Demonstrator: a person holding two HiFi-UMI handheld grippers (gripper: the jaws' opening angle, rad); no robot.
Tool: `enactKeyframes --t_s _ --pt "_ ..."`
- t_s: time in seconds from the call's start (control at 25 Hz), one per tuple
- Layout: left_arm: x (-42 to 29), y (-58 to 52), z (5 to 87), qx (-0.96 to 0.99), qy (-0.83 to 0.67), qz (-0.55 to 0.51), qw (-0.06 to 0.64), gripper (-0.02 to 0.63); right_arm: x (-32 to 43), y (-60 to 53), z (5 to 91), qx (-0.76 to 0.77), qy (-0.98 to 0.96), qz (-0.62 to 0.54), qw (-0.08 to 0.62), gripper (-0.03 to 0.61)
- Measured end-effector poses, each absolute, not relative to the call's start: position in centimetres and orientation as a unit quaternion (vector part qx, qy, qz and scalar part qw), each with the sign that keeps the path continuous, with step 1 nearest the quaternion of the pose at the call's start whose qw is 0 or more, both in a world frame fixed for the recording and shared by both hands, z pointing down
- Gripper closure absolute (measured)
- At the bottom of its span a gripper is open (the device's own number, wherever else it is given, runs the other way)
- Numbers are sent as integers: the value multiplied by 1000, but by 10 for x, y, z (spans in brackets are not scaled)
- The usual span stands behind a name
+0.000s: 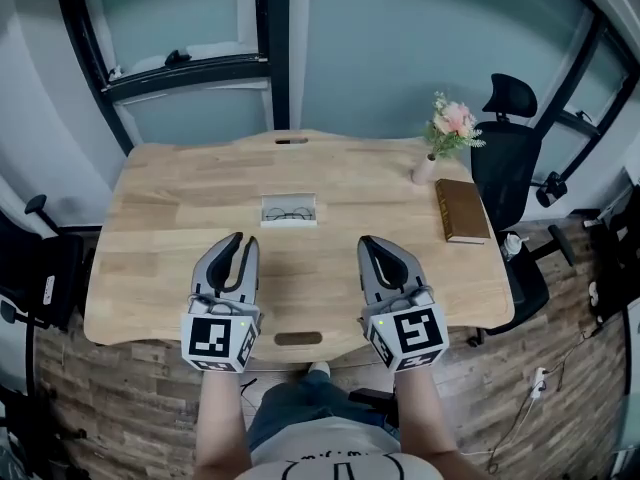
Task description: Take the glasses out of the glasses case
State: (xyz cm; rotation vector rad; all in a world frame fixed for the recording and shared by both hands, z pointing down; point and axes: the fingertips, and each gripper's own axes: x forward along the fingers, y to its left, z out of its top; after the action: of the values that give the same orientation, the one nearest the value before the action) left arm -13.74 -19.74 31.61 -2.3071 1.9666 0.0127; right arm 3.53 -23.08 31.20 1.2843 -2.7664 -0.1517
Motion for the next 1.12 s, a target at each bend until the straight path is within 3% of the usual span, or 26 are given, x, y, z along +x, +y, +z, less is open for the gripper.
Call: enactKeyframes --t_s 0.04,0.08,0.48,0.72,1.0,1.12 --pt "-139 -207 319 -762 646 6 49 429 34 -238 316 419 -906 -47 49 566" --pt "-139 -215 322 -765 643 5 44 344 33 -245 319 417 -906 -45 54 566" --pt "-148 -287 360 -795 601 -84 26 339 32 -298 341 439 -895 -21 78 566" --pt "-140 -329 396 -836 523 -163 12 284 33 -323 361 456 -886 10 90 566" --pt "-131 -391 485 -853 375 -361 33 314 24 -339 403 445 -887 65 102 566" --pt "-129 -407 519 -849 319 -421 32 363 19 -343 424 441 -886 81 121 566"
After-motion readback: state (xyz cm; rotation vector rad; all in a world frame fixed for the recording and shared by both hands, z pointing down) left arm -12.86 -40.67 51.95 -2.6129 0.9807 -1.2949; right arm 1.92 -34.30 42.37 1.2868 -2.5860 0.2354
